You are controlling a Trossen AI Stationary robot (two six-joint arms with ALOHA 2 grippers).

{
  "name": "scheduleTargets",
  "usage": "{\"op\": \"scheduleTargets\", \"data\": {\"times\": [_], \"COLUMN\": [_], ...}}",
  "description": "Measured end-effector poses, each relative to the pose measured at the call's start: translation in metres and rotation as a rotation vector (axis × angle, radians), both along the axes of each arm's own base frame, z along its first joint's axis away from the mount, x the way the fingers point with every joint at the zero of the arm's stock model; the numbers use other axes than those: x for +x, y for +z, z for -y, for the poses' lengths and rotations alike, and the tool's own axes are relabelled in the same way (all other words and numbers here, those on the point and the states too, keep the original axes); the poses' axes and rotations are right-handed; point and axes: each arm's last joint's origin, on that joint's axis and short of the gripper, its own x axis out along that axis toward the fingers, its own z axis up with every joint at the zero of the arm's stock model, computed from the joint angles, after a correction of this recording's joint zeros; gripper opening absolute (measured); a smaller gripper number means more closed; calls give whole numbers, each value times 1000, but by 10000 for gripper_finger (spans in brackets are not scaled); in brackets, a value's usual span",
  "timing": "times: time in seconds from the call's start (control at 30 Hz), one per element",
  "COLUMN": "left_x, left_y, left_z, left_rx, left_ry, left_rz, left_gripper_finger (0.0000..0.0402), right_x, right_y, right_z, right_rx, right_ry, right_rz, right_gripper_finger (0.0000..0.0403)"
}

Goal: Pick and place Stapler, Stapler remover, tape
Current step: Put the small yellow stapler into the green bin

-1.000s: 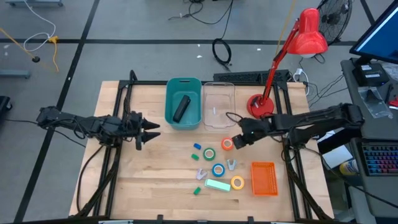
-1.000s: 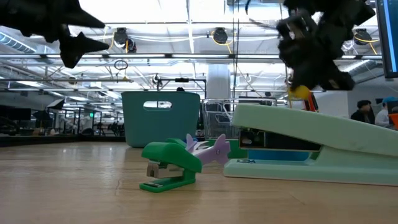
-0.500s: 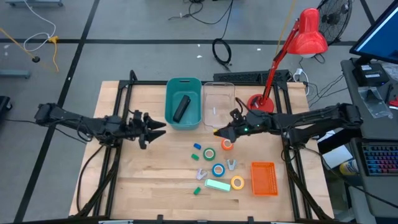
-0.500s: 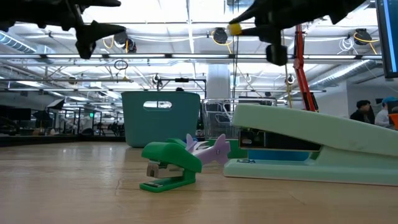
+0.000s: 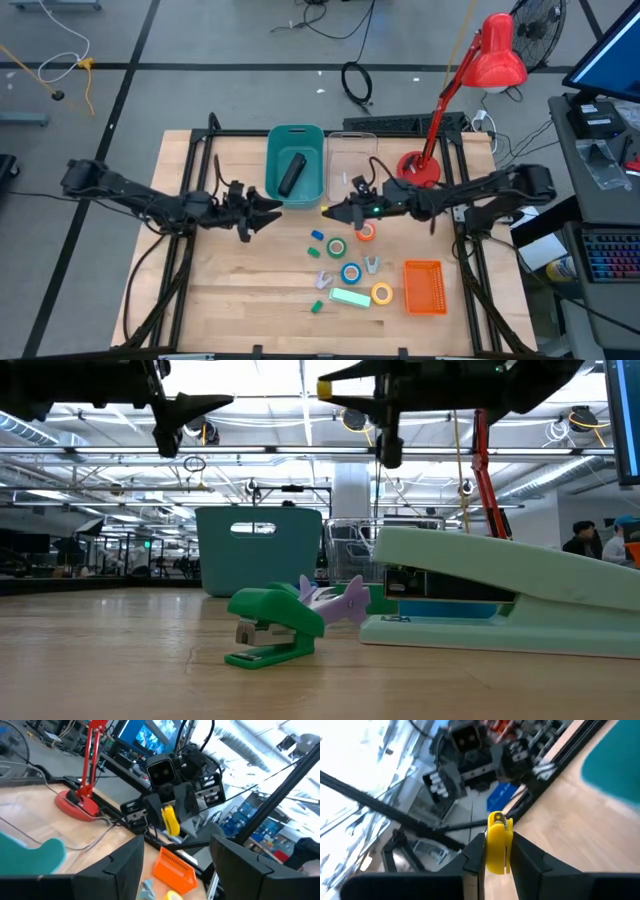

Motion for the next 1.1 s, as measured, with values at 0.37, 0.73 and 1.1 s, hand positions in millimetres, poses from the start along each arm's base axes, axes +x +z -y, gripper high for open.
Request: {"op": "scheduleTargets", "data": {"times": [0.37, 0.73, 1.1], "left_x": [34, 65, 81], "left_y": [13, 30, 34], "left_z": [7, 15, 16], "left_rx": [-7, 130, 164], "left_ry": [-29, -52, -72], "left_rz": [-30, -146, -270], "left_gripper_finger": [227, 227, 227], "right_x": [26, 26, 26], "right_y": [7, 9, 9], "right_z": [-1, -3, -4], "right_rx": [-97, -73, -65], "right_ry": [100, 177, 210], "right_rz": [-16, -5, -6], "right_gripper_finger": [59, 59, 59]}}
